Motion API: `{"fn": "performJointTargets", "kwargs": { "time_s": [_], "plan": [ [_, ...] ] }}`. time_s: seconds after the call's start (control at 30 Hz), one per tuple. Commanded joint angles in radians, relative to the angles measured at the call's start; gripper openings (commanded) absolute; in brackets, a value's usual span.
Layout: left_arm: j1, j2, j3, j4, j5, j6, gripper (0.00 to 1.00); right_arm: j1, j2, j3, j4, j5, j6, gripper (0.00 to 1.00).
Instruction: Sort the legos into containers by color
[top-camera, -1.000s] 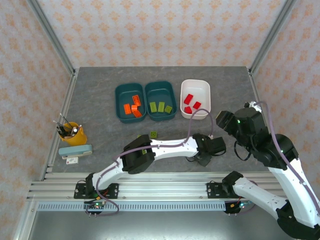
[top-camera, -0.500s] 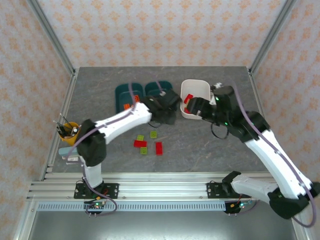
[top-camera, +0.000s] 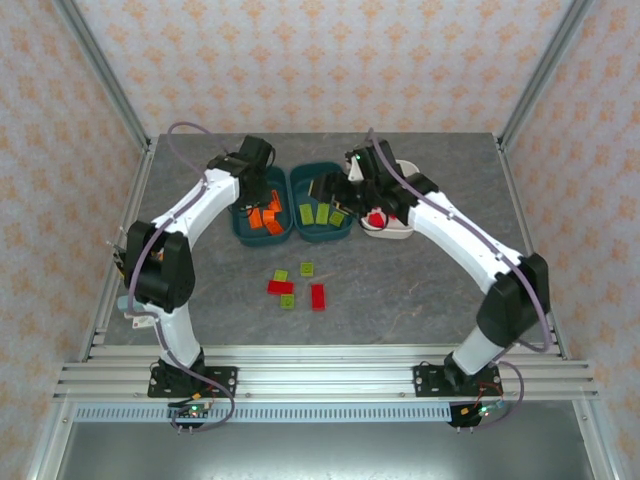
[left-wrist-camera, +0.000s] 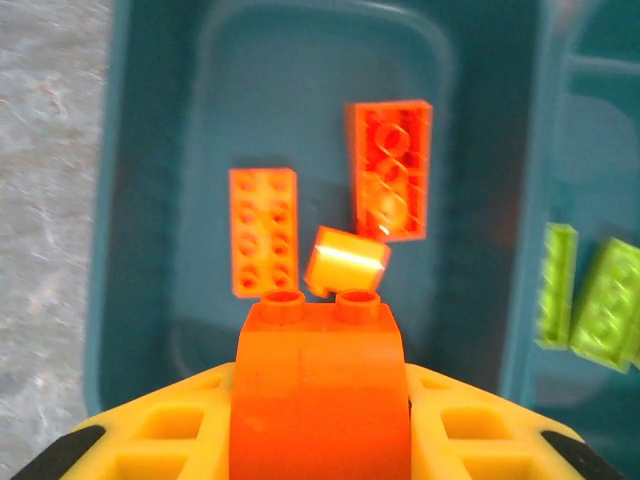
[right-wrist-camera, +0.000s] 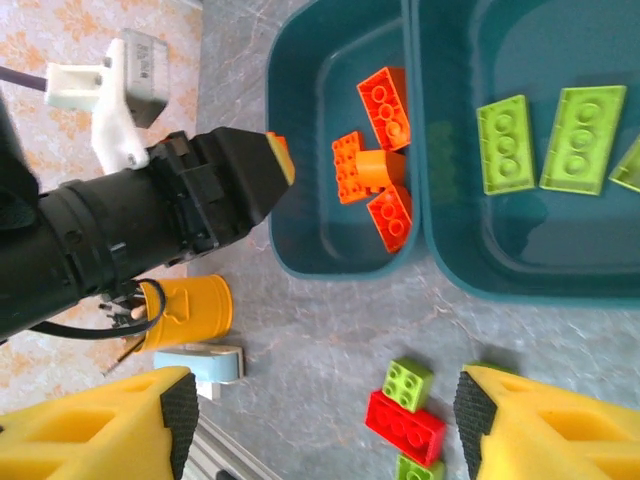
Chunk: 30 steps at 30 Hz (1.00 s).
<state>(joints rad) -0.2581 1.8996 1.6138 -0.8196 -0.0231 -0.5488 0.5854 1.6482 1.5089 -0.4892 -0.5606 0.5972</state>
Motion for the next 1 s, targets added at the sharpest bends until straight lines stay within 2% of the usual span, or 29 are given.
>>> {"fn": "performJointTargets", "kwargs": {
  "time_s": [0.0,0.27,0.33,0.47,0.6,0.73,0.97],
  "plan": [
    [0.026,0.097,0.094,-0.038,-0.067,0.006,0.32,-0.002,0.070,0.088,0.063,-0.052,0.023,0.69],
    [0.068,0.311,0.301,-0.089,-0.087,0.009,0.36,0.001,0.151,0.140,0.020,-0.059,-0.001,0.69],
    [0.073,0.330,0.324,-0.095,-0.084,0.009,0.40,0.003,0.156,0.133,0.021,-0.061,0.000,0.69],
    [0.074,0.327,0.327,-0.092,-0.065,0.035,0.54,0.006,0.160,0.129,-0.015,-0.045,-0.023,0.69],
    [0.075,0.268,0.298,-0.079,-0.045,0.034,0.64,0.023,0.154,0.127,-0.097,0.016,-0.094,0.68],
    [0.068,0.176,0.260,-0.074,-0.025,0.023,0.67,0.060,0.144,0.110,-0.181,0.097,-0.164,0.67],
    [0.016,-0.102,0.045,-0.038,0.007,-0.015,0.76,0.158,0.102,0.028,-0.282,0.239,-0.220,0.66]
  ]
}}
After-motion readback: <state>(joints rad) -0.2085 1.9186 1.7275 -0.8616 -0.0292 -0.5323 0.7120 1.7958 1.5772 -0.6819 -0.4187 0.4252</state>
